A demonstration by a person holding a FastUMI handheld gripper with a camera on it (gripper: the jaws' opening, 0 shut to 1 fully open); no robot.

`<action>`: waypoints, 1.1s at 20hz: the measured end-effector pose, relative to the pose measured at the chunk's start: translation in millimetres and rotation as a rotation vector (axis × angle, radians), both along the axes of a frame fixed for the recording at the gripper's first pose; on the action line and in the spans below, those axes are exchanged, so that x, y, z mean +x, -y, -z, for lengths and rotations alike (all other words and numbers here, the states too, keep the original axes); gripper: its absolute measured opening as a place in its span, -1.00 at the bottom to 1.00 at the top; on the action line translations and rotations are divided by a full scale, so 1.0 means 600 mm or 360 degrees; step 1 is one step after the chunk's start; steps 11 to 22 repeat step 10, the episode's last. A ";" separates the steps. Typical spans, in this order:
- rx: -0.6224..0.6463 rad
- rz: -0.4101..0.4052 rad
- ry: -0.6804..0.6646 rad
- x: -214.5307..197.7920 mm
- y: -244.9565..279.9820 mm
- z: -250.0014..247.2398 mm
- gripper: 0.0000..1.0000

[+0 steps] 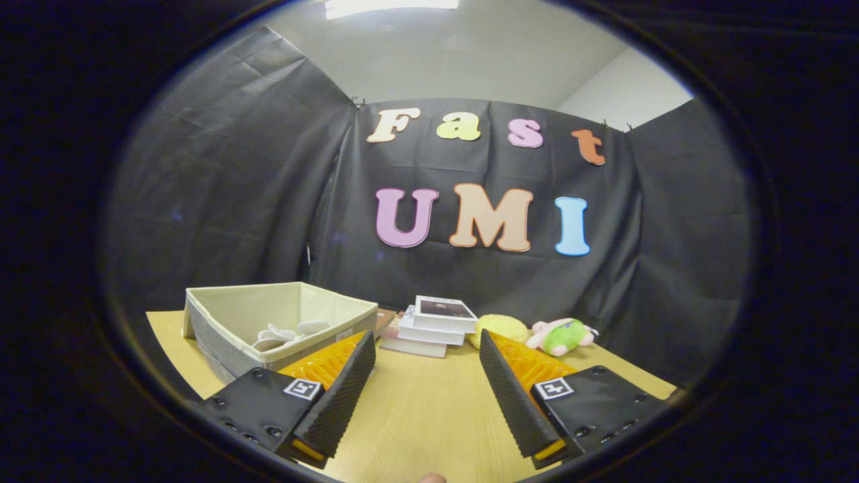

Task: Open the storage box then place both shoes into the box .Put the left shoe in first, then the right shoe, with the right side of both shoes facing outward in a uniform manner.

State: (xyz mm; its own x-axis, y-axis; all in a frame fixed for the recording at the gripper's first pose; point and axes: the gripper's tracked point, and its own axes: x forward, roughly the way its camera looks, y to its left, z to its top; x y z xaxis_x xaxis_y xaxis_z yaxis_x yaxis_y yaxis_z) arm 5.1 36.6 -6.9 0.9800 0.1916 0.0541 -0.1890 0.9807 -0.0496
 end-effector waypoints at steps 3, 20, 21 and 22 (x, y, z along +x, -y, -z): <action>0.0054 -0.0021 0.0018 -0.011 -0.001 -0.009 0.98; 0.0159 -0.0006 0.0074 -0.045 0.015 -0.034 0.98; 0.0159 -0.0006 0.0074 -0.045 0.015 -0.034 0.98; 0.0159 -0.0006 0.0074 -0.045 0.015 -0.034 0.98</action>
